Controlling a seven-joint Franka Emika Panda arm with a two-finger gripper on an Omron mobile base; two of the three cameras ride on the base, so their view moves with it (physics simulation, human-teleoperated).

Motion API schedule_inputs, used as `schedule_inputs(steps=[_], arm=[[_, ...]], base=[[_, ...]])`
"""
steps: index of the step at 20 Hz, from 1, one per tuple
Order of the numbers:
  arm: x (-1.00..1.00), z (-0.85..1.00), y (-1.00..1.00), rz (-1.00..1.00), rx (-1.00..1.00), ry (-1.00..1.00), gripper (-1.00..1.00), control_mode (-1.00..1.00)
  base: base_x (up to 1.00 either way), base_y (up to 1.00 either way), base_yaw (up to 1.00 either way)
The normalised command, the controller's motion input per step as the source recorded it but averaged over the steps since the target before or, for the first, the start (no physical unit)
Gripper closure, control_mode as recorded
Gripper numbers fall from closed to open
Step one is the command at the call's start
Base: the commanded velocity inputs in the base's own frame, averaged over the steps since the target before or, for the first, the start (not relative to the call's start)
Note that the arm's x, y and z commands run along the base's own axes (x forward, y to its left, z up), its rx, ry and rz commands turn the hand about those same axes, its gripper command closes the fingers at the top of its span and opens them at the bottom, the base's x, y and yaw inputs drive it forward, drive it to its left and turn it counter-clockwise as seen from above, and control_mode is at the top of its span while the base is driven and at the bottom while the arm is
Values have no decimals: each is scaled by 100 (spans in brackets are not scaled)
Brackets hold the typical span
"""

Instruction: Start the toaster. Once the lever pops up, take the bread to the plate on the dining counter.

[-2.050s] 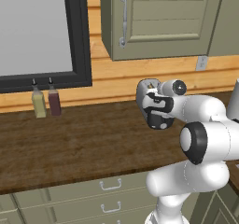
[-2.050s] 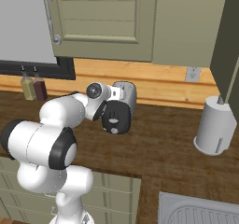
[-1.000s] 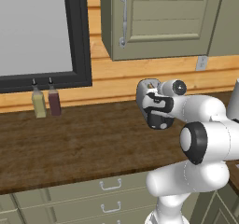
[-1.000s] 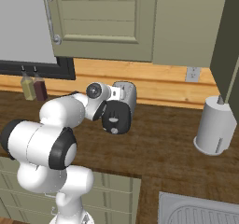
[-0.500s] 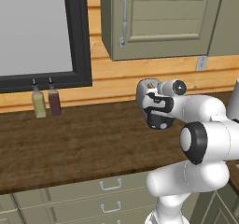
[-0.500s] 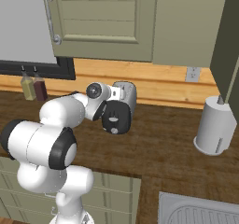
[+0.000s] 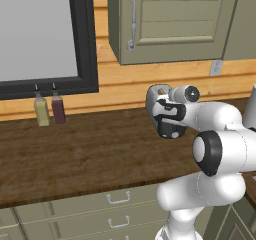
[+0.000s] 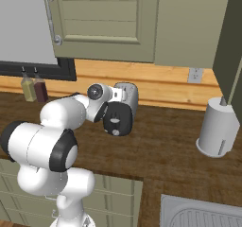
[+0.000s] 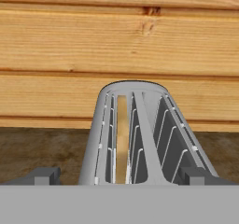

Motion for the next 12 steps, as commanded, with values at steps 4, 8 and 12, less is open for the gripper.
schedule_inputs(steps=[4,8,12], arm=[[0,0,0,0,0,0,-100,-100],[0,0,0,0,0,0,-100,-100],[0,0,0,0,0,0,-100,-100]], base=[[0,0,0],[0,0,0],[0,0,0]])
